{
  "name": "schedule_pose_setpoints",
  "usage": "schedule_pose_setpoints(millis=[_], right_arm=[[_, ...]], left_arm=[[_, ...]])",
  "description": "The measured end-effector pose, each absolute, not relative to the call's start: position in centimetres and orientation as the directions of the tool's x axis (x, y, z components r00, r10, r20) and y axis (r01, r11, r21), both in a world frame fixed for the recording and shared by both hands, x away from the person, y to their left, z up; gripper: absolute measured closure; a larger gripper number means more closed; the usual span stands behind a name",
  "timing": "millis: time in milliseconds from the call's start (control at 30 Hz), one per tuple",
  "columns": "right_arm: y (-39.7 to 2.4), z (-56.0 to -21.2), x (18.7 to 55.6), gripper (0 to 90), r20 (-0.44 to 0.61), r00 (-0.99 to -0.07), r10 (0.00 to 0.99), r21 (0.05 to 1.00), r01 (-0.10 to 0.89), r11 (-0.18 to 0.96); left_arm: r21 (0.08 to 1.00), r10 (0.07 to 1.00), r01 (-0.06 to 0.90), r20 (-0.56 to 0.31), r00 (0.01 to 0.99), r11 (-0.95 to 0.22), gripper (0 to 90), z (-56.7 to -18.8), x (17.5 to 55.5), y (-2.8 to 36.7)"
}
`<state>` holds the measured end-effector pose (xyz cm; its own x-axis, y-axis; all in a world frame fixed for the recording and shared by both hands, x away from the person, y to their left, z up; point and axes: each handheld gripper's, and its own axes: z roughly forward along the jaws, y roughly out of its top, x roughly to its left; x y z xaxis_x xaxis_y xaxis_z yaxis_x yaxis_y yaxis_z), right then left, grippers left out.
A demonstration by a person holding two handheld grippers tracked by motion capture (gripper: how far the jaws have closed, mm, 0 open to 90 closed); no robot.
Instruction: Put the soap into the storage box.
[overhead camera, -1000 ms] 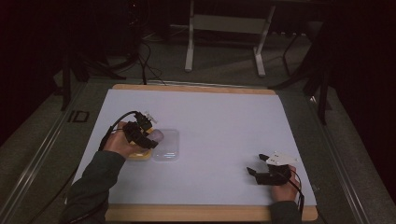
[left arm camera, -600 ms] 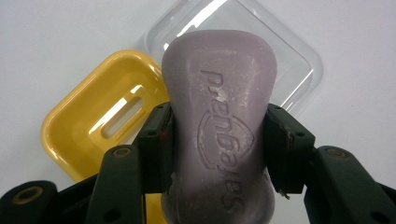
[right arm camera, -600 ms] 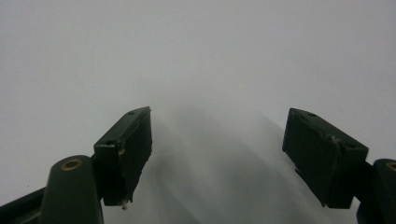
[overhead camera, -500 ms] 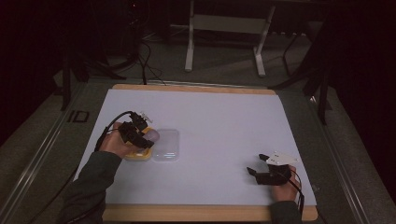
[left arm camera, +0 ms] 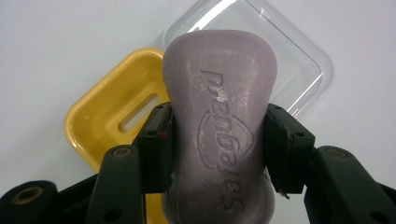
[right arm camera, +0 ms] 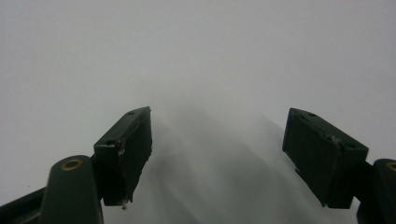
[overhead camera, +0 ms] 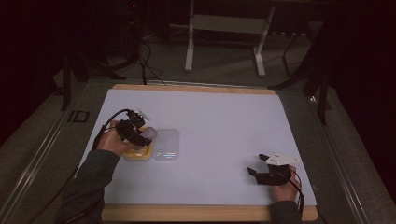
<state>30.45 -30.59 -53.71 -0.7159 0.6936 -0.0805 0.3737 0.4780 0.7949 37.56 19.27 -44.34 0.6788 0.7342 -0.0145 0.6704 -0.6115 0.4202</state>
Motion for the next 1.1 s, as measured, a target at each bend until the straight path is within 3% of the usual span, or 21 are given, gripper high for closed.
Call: schedule_pose_setpoints(millis=[1100], right_arm=[[-30.5, -53.7, 30.4, 23.6, -0.082, -0.716, 0.693, 0.793, 0.375, 0.481]], left_arm=[[0.37, 0.823, 0.771, -0.03, 0.568, -0.519, 49.6, -47.2, 38.8, 21.0]])
